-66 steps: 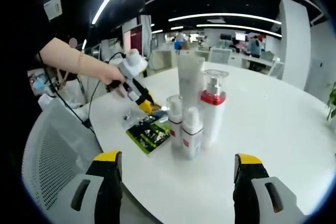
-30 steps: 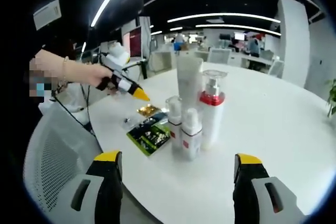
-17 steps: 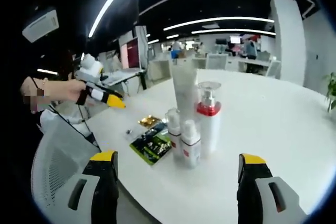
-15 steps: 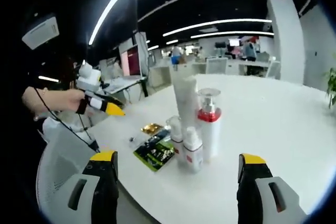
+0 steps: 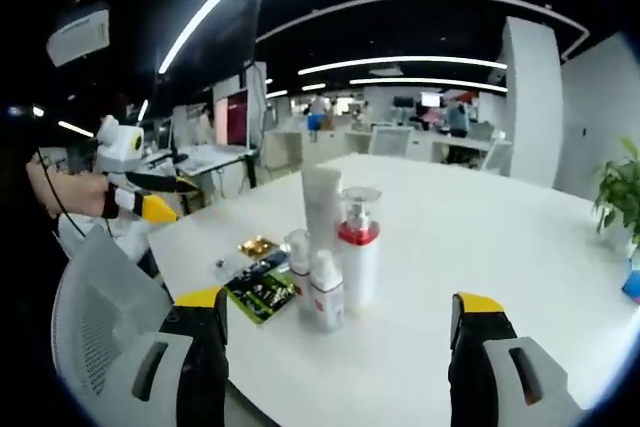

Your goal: Arrange the skincare products in the storage area until every visible bottle or jar stands upright without overlapping.

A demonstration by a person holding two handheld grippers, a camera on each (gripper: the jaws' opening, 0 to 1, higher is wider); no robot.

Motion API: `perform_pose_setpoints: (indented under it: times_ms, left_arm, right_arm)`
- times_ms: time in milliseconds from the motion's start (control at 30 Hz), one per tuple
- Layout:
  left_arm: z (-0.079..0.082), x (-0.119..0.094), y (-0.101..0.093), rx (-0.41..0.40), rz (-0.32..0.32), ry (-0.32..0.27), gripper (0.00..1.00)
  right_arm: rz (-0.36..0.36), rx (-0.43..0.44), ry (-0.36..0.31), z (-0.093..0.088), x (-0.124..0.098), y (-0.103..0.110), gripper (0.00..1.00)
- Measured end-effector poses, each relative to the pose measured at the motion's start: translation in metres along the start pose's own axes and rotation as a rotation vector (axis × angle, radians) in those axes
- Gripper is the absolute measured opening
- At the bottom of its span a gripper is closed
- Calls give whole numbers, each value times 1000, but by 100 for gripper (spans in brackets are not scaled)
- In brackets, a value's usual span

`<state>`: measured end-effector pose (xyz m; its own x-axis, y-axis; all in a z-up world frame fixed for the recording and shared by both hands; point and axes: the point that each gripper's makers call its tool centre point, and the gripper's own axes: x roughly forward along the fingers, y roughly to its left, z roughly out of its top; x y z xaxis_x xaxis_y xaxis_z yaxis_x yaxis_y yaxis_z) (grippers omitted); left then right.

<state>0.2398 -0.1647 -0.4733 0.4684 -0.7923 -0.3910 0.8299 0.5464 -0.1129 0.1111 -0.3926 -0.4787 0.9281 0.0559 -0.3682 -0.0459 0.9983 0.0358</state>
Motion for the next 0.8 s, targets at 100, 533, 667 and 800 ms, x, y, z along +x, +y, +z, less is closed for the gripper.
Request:
perform_pose_setpoints:
  times_ms: [100,533,667,800]
  left_arm:
    - [-6,9,-7,5,0,-3,99]
    - [21,0,3,-89,12,-190,99]
    - [14,-1,5,-105,33,-156,99]
    - [8,1,6,-93,40,-123,99]
  right_arm:
    - [-14,-8,11,-3,-1,-2,94]
    - [-37,34,-10,1,-3,-6,95]
    - [-25,55,-9,-1,-3,-10,99]
    - [-31,79,5,-5,-2,-12,99]
